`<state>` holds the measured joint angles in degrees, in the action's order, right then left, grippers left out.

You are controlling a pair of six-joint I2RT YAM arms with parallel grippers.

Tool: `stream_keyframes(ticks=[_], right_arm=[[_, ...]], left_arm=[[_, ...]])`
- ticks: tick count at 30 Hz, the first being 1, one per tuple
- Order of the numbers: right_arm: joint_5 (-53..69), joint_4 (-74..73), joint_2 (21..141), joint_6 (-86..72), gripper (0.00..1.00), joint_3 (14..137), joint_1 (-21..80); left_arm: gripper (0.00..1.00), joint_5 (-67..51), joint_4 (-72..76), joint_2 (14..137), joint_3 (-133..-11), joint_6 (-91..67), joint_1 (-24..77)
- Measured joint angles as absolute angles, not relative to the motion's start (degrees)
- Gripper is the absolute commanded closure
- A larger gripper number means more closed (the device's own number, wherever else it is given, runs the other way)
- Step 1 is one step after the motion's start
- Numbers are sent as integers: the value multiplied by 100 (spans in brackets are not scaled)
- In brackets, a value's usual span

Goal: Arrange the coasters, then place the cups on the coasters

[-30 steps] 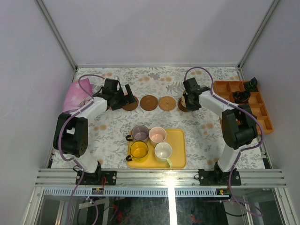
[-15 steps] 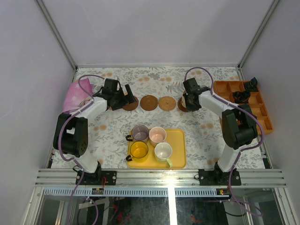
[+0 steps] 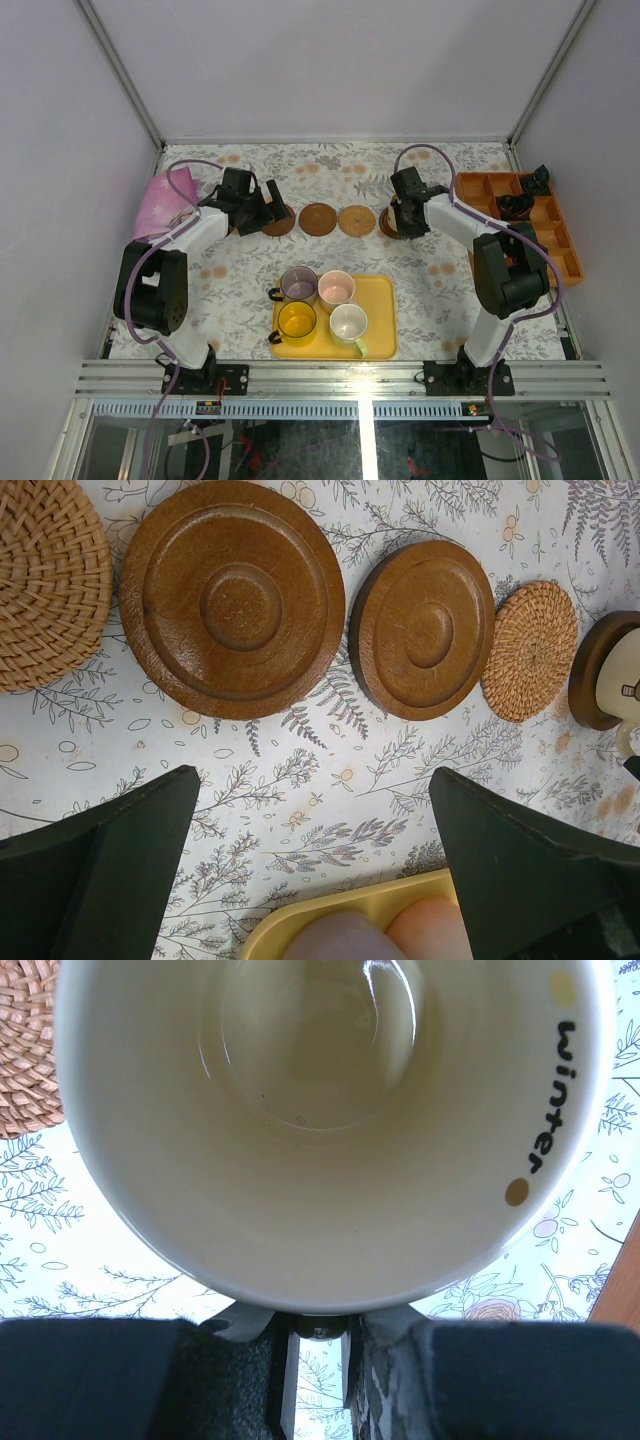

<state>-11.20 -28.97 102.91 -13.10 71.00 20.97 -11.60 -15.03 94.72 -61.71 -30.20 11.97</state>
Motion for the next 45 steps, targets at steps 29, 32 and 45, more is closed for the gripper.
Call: stream_keyframes(ticks=[29,32,45], right_arm=[[-1020,-2842,10440,-1417,63,7273,2097],[-952,-2749,10497,-1435,56,7323,2097],[-888,-2724,10519,-1437,47,7325,2099]], left_arm=[[0,-1160,-1503,9474,-6171,-3013,1197],[0,-1160,-1503,9478,-6171,-3013,1197],[0,-1160,-1503,9489,-6171,-3013,1197]])
